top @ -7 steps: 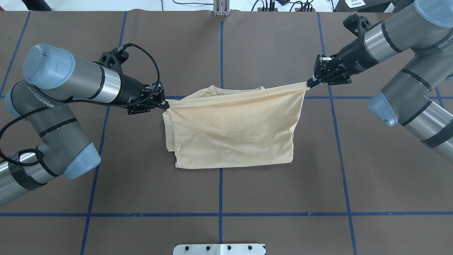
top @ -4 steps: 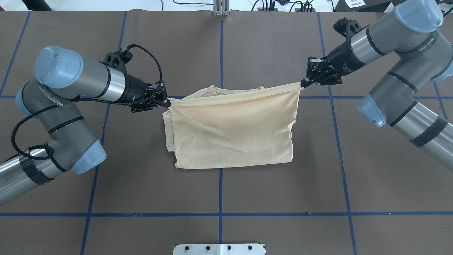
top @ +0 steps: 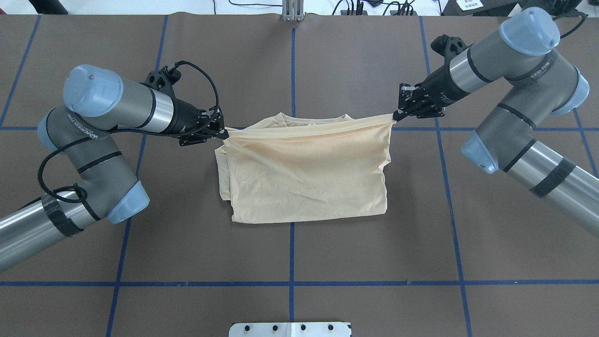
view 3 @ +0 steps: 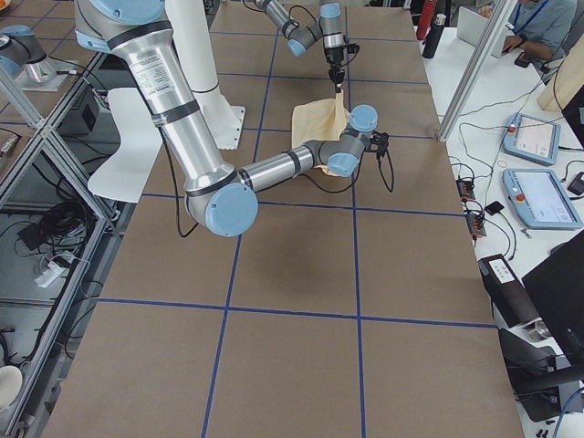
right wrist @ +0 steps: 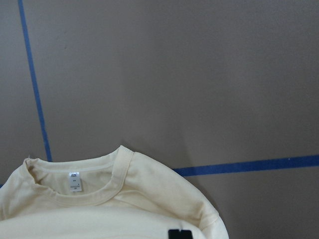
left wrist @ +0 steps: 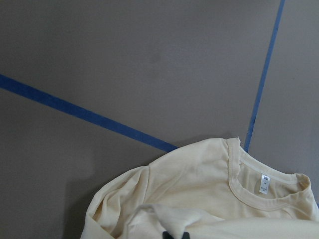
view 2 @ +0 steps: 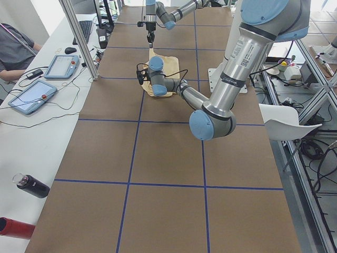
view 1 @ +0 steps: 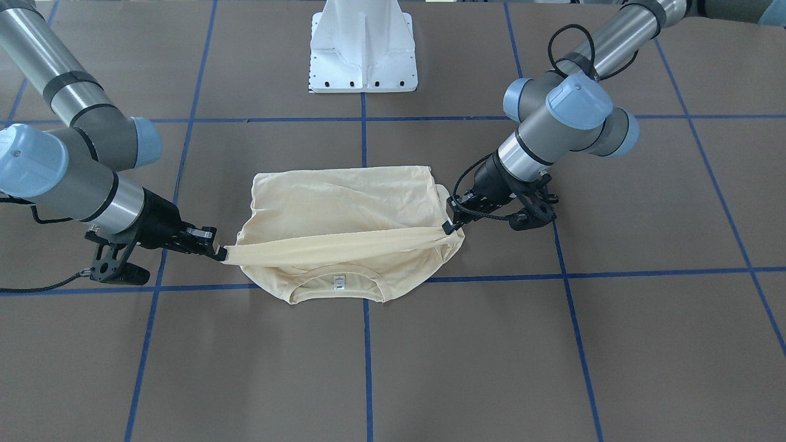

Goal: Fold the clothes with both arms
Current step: 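Hold the hem taut above the collar with both grippers and lower it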

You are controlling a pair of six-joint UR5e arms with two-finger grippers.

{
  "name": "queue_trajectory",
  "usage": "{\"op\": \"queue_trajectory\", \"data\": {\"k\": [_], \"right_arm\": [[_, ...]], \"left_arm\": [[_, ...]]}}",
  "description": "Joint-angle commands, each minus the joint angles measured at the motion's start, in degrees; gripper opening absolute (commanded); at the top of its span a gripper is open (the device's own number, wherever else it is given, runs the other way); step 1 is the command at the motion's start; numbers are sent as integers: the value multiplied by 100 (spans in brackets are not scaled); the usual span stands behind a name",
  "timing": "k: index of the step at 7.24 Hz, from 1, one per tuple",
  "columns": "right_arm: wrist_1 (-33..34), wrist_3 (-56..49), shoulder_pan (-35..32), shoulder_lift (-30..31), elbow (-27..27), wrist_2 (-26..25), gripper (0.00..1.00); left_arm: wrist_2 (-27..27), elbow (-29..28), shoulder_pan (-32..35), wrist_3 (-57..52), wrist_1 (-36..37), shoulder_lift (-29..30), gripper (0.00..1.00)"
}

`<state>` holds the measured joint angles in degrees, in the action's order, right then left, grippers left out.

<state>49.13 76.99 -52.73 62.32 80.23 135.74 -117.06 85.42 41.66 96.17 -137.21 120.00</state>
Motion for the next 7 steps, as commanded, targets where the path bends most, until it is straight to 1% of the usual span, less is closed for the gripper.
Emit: {"op": "queue_trajectory", "data": {"k": [1, 3, 4, 5, 7], "right_arm": [[9, 9, 9, -150, -218, -4, 0], [9, 0, 18, -264, -384, -109, 0], [9, 0, 78, -282, -438, -223, 0], [9, 0, 166, -282, -447, -450, 0], [9, 0, 176, -352, -631, -479, 0]], "left_arm": [[200, -340, 0, 7, -7, 277, 0], [446, -613, 9, 7, -16, 392, 0], [447, -684, 17, -2, -42, 392, 0], [464, -832, 9, -11, -129, 392, 0], [578, -965, 44, -11, -165, 392, 0]]}}
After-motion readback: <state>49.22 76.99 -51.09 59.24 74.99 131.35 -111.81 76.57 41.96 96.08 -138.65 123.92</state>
